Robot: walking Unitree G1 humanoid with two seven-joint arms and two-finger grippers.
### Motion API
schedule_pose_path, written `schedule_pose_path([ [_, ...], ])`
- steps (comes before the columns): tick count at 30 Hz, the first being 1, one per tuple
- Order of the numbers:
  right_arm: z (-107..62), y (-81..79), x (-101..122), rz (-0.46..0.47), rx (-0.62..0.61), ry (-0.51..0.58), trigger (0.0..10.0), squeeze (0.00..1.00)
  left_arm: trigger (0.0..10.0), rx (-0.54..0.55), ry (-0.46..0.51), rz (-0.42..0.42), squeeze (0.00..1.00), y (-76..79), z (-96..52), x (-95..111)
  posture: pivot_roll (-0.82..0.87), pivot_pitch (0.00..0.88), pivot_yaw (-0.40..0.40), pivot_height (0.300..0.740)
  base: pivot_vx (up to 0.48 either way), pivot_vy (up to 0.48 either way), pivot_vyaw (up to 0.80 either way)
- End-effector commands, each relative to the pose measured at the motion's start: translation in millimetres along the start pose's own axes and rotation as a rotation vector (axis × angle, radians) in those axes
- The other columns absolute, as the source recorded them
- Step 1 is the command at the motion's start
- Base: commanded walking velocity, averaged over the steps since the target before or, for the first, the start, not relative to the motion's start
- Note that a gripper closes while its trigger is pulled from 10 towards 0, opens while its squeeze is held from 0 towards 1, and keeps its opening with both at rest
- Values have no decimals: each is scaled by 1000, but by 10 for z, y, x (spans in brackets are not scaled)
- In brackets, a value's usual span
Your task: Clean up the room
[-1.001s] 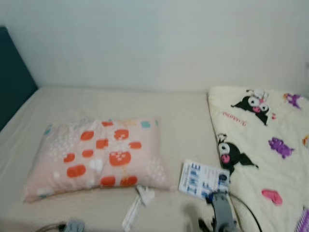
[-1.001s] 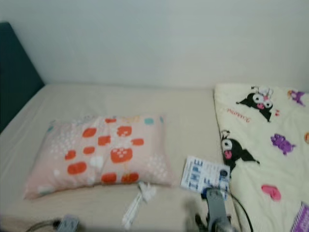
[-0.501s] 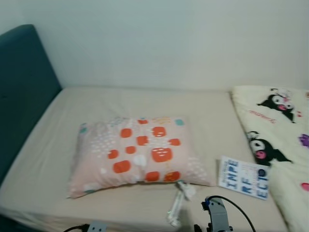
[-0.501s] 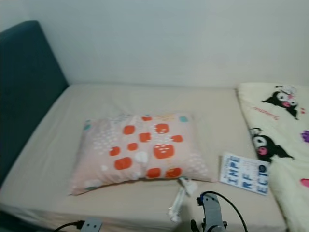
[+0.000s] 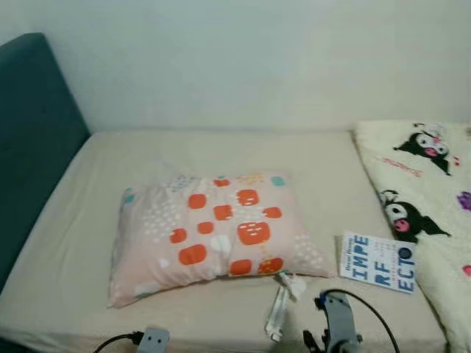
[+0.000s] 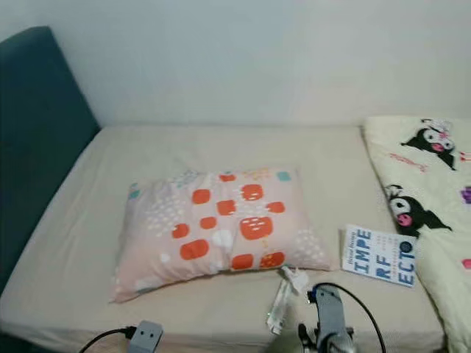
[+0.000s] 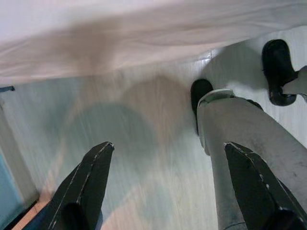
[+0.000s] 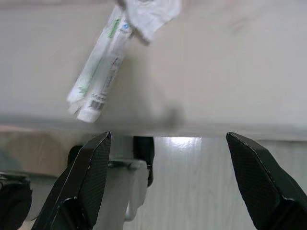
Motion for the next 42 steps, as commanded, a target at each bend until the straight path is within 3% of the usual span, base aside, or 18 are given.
schedule_pose_path([
  [1, -4, 25, 3, 21, -9, 6, 10000, 0, 10000, 7, -42, -2, 0, -90, -27, -163, -104, 77, 7, 740, 0, -480, 0],
  [5, 5, 12, 60, 14, -8, 20, 10000, 0, 10000, 46, -63, -24, 0, -310, -69, -291, -105, 78, 7, 740, 0, -61, 0],
  [12, 21, -17, 194, -3, 8, 52, 10000, 0, 10000, 74, -75, -61, 0, -406, -90, -345, -107, 79, 7, 740, 0, 0, 0],
  [23, 39, -57, 439, -26, 23, 108, 10000, 0, 10000, 62, -67, -58, 0, -373, -72, -277, -106, 80, 6, 740, 0, -302, 0],
  [28, 41, -65, 508, -50, 20, 127, 10000, 0, 10000, 74, -37, -86, 0, -277, -38, -155, -108, 82, 5, 740, 0, 0, 0],
  [32, 45, -118, 599, -62, 46, 152, 10000, 0, 10000, 130, -2, -32, 0, -384, -48, -103, -107, 84, 2, 740, 0, 0, 0],
  [36, 49, -189, 653, -68, 89, 158, 10000, 0, 10000, 162, 35, -39, 0, -487, -54, -17, -104, 86, 1, 735, 0, 0, 0],
  [38, 51, -288, 711, -63, 153, 167, 10000, 0, 10000, 185, 106, -96, 0, -601, -57, 180, -104, 87, 1, 725, 0, 0, 0],
  [39, 51, -288, 711, -63, 153, 167, 10000, 0, 10000, 185, 106, -96, 0, -601, -57, 180, -104, 87, 1, 725, 0, 0, 0],
  [41, 51, -372, 738, -68, 204, 166, 10000, 0, 10000, 157, 206, -183, 0, -652, -59, 453, -103, 89, 0, 715, 0, 0, 0],
  [42, 51, -372, 738, -68, 204, 166, 10000, 0, 10000, 157, 206, -183, 0, -652, -59, 453, -103, 89, 0, 715, 0, 0, 0],
])
Point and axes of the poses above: a point about 5 cm out from each wrist's last joint towards the gripper, its own z axis pointing out of the wrist towards the gripper, its own x axis along the axis of the wrist's last joint, y = z × x, the point moved 2 cm from there along z, pointing out of the wrist towards the gripper, and after that the axes turned 6 degrees about z, right-handed, at the moved point
